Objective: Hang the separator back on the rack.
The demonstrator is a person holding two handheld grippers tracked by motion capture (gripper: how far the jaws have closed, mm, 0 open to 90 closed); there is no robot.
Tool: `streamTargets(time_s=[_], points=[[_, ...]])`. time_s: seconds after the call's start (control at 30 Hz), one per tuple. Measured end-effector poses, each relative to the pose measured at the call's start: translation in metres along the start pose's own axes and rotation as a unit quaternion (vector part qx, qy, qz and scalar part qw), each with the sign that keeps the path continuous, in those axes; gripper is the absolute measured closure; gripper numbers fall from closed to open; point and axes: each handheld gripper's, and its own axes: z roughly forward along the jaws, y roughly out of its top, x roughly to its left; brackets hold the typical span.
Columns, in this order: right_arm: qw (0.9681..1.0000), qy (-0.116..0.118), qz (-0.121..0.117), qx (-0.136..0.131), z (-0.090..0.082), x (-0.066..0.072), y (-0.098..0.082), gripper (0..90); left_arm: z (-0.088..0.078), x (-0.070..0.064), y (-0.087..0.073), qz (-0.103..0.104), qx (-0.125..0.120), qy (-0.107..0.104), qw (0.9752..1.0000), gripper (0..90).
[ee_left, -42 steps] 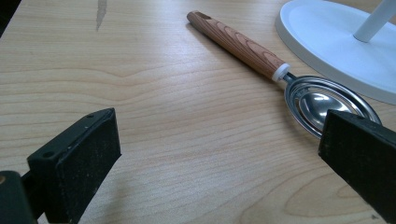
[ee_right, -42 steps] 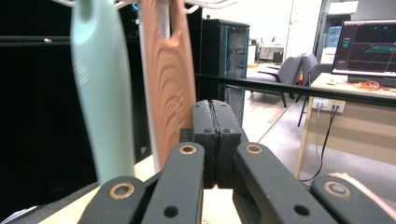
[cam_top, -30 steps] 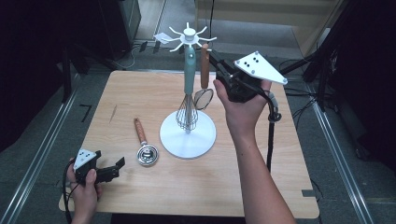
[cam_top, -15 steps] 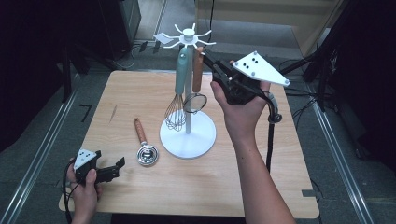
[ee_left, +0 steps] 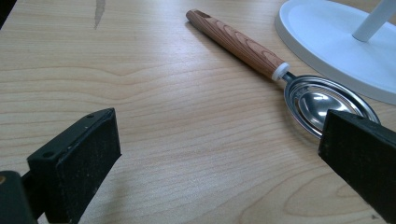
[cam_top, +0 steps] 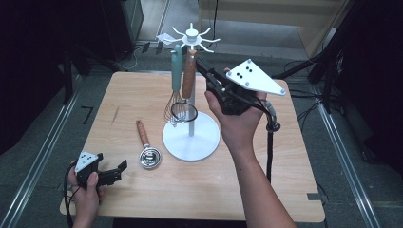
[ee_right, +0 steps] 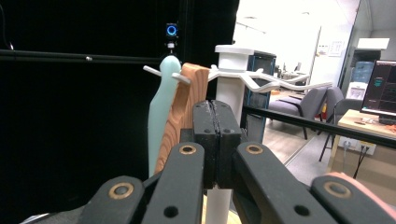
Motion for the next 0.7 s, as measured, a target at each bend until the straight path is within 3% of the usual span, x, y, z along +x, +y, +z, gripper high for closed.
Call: streamTargets(time_s=[0.43, 0.63, 0.7], points=[[0.9996, -0.024, 0.003, 0.018, -0.012, -0.015, -0.020, 88.4, 0.000, 0.000, 0.000, 0.000, 0.000, 0.000, 1.0000, 0.0], [0.9987, -0.038, 0.007, 0.032, -0.025, -0.026, -0.035, 82.7, 0.000, 0.000, 0.000, -0.001, 0.000, 0.001, 1.0000, 0.0], [0.9978, -0.054, 0.010, 0.038, -0.033, -0.031, -0.045, 74.9, 0.000, 0.000, 0.000, -0.003, -0.002, 0.003, 1.0000, 0.0]])
